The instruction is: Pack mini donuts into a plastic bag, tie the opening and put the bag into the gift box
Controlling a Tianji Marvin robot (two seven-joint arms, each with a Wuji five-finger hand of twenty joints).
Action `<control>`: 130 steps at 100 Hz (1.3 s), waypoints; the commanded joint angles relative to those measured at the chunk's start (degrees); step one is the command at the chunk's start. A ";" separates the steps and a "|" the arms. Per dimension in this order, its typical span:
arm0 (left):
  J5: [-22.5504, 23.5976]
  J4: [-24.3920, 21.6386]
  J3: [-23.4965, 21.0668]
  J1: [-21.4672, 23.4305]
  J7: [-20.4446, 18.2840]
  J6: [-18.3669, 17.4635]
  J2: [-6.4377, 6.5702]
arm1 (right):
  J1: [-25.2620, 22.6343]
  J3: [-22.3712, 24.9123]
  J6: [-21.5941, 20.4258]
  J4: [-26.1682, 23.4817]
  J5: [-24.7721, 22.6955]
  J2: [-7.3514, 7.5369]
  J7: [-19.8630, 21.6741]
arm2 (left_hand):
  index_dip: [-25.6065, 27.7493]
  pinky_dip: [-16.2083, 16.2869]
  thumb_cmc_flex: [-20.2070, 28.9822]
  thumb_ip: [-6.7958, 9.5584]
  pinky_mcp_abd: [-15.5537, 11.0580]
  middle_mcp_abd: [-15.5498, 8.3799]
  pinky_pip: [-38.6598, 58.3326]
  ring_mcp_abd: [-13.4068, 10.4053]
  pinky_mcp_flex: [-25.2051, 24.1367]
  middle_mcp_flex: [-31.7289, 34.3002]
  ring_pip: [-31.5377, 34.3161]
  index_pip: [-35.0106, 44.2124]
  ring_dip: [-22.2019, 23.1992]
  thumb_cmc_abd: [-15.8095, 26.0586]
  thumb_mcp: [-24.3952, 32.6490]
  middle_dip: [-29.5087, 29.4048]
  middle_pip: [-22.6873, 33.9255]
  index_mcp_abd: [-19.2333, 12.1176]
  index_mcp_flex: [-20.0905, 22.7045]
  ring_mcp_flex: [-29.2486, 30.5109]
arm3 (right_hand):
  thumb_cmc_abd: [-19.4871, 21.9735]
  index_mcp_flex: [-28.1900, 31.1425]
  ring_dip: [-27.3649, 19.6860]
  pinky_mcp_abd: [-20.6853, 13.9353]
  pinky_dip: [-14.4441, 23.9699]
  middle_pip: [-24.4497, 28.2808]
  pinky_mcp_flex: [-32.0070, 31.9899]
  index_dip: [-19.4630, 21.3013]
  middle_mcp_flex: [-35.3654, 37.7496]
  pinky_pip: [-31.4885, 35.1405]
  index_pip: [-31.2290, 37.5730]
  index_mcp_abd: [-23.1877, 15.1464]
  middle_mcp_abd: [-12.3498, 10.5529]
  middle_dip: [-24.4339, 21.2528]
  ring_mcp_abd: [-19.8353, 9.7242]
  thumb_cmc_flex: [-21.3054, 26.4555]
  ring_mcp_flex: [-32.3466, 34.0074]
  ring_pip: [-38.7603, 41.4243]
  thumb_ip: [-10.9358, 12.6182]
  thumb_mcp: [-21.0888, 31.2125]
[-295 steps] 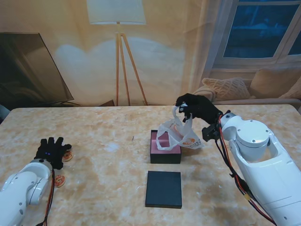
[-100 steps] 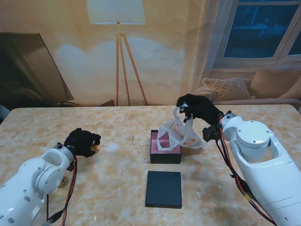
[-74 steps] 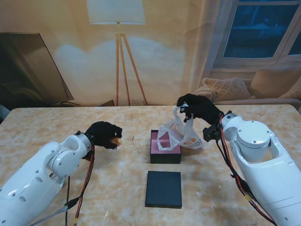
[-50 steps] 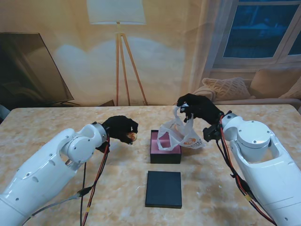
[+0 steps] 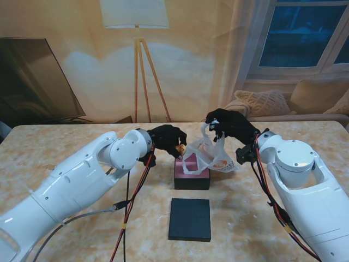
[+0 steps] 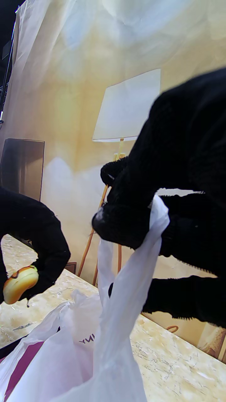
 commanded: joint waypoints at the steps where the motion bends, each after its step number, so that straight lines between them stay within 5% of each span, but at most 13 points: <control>1: 0.43 -0.21 0.29 -1.01 -0.98 0.28 -1.51 | -0.59 -0.07 -0.08 -0.30 -0.05 -0.25 0.69 | 1.17 1.31 3.07 2.64 -1.00 0.08 1.34 1.22 -0.60 0.34 1.83 1.17 1.38 3.06 0.64 0.55 0.71 -1.27 2.81 -0.89 | 2.89 0.30 0.88 -1.07 0.54 3.65 -0.09 0.44 1.95 0.63 -0.49 -0.78 -4.81 0.72 -3.14 3.54 0.70 0.15 0.91 2.95; 60: -2.84 -2.10 3.47 -2.93 1.92 2.97 -3.96 | -0.90 0.05 -0.18 -1.35 -0.08 -0.67 -1.40 | -1.74 2.92 1.95 2.09 -0.74 -0.02 3.13 1.46 -1.39 0.12 5.71 1.21 3.80 1.38 1.40 1.63 4.13 -2.68 4.47 -1.15 | 3.01 -0.20 0.41 -1.66 -0.01 3.58 0.24 0.45 1.54 0.42 -0.33 -0.43 -4.68 -0.27 -3.17 3.67 0.52 -1.04 0.78 2.67; 92: -1.22 -4.66 3.76 -2.02 2.51 2.34 -3.72 | -1.00 -0.05 0.43 -1.91 0.26 -1.03 -2.82 | -3.93 4.58 1.27 1.86 -1.23 0.33 5.02 1.88 -1.50 -0.16 9.25 1.14 7.14 0.95 1.58 3.48 7.71 -2.49 5.51 -0.93 | 2.98 -0.36 0.04 -1.93 -0.45 3.81 0.76 0.33 1.35 0.35 -0.25 -0.01 -4.37 -0.95 -3.09 3.77 0.57 -1.91 0.73 2.61; 130: -2.05 -3.90 4.56 -1.67 6.51 7.89 -5.71 | -1.33 0.28 0.62 -2.56 0.61 -1.23 -3.72 | -8.45 5.94 1.33 1.79 -1.11 0.88 5.95 2.56 -2.60 -0.60 11.08 0.58 9.33 1.34 1.26 3.51 8.87 -1.71 7.20 -1.63 | 3.01 -0.58 -0.29 -2.44 -1.05 3.90 1.13 0.13 1.20 -0.19 -0.29 0.17 -4.38 -1.71 -3.19 3.71 0.86 -2.61 0.69 2.58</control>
